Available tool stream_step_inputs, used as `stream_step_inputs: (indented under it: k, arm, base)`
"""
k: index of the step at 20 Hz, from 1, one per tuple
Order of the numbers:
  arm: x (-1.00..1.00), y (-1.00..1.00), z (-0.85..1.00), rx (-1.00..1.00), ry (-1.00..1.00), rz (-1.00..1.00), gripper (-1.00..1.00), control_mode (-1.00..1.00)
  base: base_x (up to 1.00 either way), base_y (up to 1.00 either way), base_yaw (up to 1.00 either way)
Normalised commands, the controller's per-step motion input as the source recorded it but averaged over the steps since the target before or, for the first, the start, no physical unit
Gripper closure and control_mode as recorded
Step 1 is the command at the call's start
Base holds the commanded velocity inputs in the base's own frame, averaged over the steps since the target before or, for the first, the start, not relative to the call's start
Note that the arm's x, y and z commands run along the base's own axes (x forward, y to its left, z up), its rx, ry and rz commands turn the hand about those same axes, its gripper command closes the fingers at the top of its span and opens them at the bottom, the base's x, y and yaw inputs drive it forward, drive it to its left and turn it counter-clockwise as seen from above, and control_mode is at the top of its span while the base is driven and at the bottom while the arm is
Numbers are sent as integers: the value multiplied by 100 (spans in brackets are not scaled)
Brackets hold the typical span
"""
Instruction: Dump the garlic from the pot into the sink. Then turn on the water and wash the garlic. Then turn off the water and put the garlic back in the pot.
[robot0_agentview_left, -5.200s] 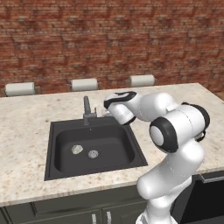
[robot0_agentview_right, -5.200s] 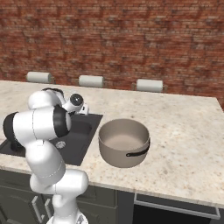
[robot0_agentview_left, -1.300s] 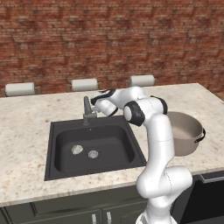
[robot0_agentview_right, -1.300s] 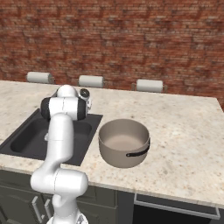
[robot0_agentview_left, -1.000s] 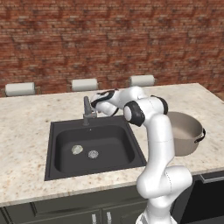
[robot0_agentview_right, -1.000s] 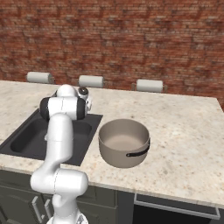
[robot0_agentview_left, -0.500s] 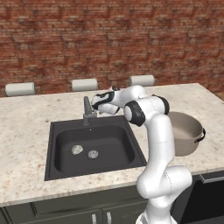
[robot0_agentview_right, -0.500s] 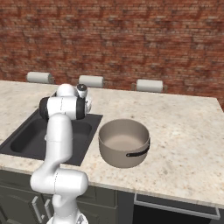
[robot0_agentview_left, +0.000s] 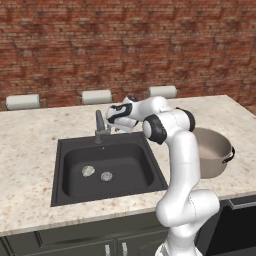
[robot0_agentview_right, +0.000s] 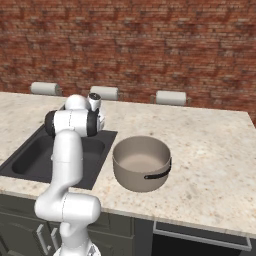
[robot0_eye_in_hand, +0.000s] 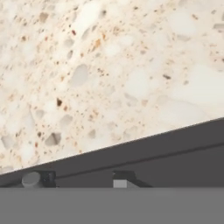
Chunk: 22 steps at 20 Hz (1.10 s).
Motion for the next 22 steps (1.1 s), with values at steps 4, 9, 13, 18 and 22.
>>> stream_step_inputs:
  k: [4,9,13,18,22]
  arm:
    - [-30,-76,-43,4,13,-10,100,-100]
    - [-29,-70,-45,4,13,-9,100,-100]
    - [-14,-46,-39,4,12,-8,100,-100]
    - [3,-3,-9,4,6,-5,-100,-100]
    - [0,-17,26,7,0,0,-100,-100]
  base:
    - [0,0,0]
    - [0,0,0]
    - [0,0,0]
    - [0,0,0]
    - [0,0,0]
